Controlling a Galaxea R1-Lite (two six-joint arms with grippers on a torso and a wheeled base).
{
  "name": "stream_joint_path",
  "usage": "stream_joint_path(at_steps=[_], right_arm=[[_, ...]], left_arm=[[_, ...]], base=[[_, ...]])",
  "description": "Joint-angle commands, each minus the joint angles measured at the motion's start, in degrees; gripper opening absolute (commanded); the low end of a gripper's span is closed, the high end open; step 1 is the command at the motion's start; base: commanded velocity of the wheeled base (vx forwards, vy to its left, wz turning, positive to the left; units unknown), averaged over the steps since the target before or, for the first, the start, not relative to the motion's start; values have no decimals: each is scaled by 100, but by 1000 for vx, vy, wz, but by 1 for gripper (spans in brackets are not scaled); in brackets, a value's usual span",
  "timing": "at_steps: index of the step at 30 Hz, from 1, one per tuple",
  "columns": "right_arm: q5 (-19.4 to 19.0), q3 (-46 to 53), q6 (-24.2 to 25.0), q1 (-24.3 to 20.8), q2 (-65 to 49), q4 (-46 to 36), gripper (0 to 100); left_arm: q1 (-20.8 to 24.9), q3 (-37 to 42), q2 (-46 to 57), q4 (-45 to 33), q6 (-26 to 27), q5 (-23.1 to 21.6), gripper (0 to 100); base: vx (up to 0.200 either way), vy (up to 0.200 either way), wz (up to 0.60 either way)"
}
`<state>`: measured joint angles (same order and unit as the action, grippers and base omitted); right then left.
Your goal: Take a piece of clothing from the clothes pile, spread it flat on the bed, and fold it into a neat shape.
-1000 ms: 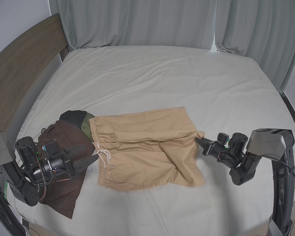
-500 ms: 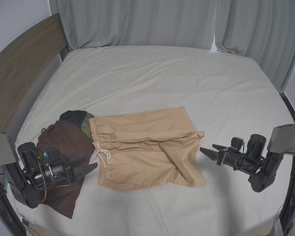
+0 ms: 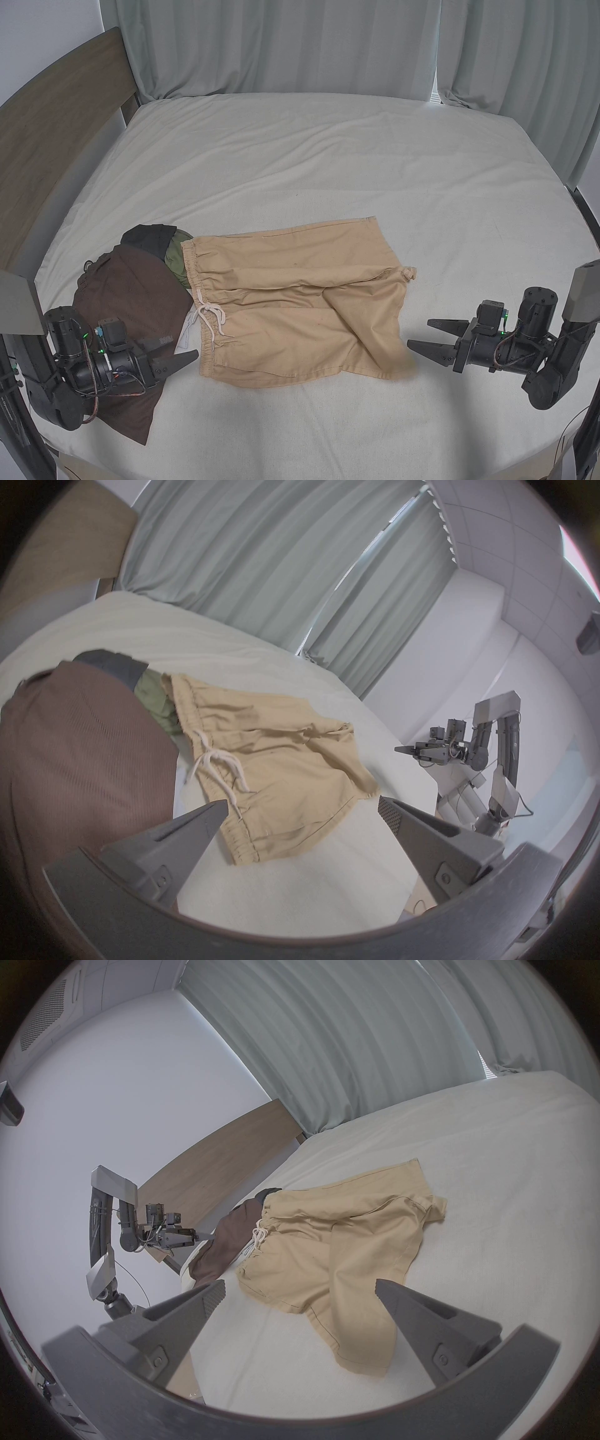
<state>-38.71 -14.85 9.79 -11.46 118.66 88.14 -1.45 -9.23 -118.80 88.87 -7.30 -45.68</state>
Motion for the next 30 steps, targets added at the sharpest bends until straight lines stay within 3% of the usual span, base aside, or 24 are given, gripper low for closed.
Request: stream_joint_path(at_steps=[1,5,7,12,21,23,30], right_arm=[[3,8,-12,-23,8,10,100],[21,-27,-12,-49,78,10,100],[30,-36,-21,-49,166,10,100],[38,-62,-21,-41,175,10,100],[47,-106,-21,-32,192,10,100],[47,-115,-21,-41,245,10,100],[47,-141,-21,-32,271,10,100]], left_arm=[[-40,-44,-486,8,-316,33,100],[-31,-185,-706,8,-746,121,100],[-13,-325,-970,8,-984,375,100],[40,-483,-1418,8,-1001,762,100],[101,-765,-1787,8,-1063,797,100],[215,-905,-1972,8,-1072,1061,100],[444,-1160,-2104,8,-1537,1316,100]], base=[[0,0,0],[0,0,0],[0,0,0],[0,0,0],[0,0,0],[0,0,0],[0,0,0]])
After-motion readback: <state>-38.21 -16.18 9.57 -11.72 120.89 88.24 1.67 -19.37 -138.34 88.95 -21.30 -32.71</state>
